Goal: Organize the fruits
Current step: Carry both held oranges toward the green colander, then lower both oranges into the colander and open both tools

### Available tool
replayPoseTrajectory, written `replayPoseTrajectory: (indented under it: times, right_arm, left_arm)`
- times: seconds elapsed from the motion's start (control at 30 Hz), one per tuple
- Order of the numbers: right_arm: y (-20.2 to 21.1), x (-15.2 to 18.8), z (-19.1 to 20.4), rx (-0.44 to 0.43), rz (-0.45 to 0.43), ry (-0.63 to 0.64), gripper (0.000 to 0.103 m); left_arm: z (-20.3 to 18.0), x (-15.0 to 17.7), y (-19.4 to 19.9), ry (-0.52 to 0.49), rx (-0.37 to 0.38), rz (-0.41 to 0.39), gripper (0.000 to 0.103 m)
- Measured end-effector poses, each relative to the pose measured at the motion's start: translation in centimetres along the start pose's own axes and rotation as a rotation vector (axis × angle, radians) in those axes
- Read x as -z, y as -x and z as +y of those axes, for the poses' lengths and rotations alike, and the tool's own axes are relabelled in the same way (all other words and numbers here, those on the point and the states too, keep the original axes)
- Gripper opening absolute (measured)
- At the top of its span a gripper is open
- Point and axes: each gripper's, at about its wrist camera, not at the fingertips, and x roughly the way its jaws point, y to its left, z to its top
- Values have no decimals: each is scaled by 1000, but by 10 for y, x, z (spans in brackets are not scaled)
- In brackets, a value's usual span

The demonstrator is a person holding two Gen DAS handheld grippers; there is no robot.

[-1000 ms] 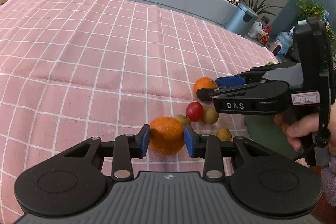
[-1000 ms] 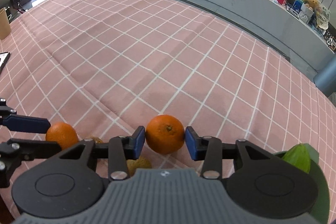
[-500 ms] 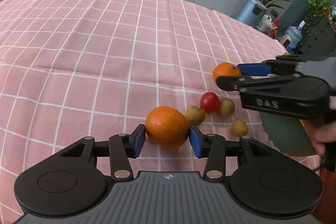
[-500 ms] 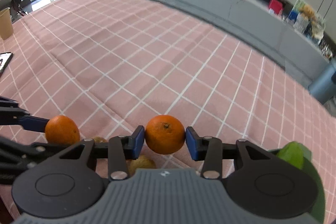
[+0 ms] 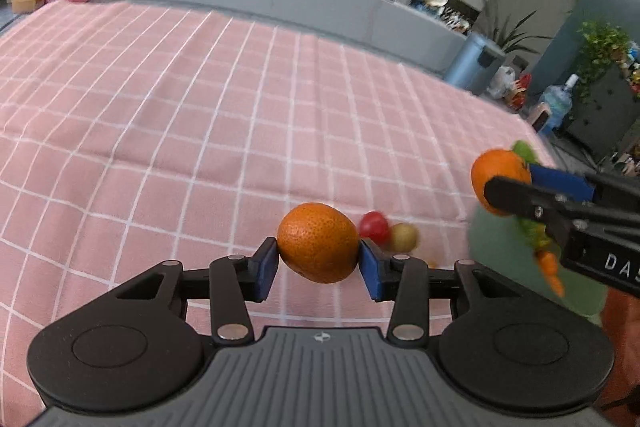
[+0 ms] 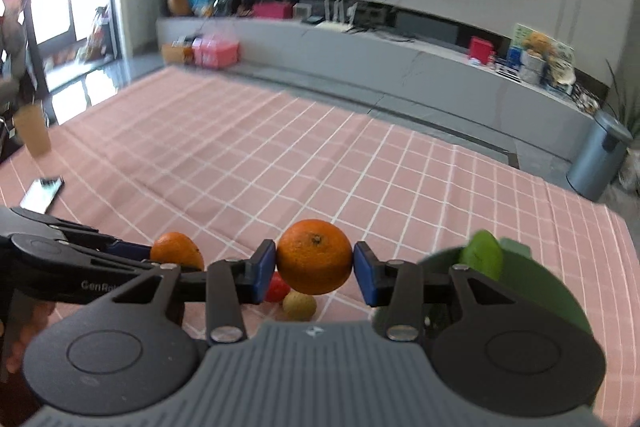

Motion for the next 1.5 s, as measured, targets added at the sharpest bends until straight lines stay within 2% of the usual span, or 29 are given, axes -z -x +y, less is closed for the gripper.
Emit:
replayPoseTrajectory:
  times: [0.27, 0.6, 0.93, 1.07, 1.5]
  right_arm:
    - [52, 24, -18, 64, -83, -117, 39]
    - [82, 59, -52, 185, -99, -150, 39]
    - [70, 71, -84, 216, -67, -156, 39]
    - [59, 73, -90, 237, -50, -129, 39]
    - [25, 74, -107, 227, 29, -93, 39]
  left_arm:
    - [-39, -5, 27, -56, 72, -65, 49]
    - [-108, -5, 20, -197, 167, -56, 49]
    - [-154, -3, -15, -291, 196, 12, 49]
    - [-157, -1, -28, -304, 196, 38, 49]
    - [-169, -10, -64, -337, 223, 99, 49]
